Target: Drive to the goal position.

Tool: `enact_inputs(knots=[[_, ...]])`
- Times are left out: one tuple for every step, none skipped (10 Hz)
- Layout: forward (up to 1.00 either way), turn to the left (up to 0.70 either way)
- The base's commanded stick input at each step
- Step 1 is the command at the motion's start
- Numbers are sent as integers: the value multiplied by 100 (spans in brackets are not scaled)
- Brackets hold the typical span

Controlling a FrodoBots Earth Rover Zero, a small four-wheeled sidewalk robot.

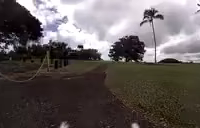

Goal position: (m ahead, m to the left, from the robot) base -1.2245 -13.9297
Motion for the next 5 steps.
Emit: enact_inputs(knots=[[70,0],[70,0],[70,0],[70,0],[70,0]])
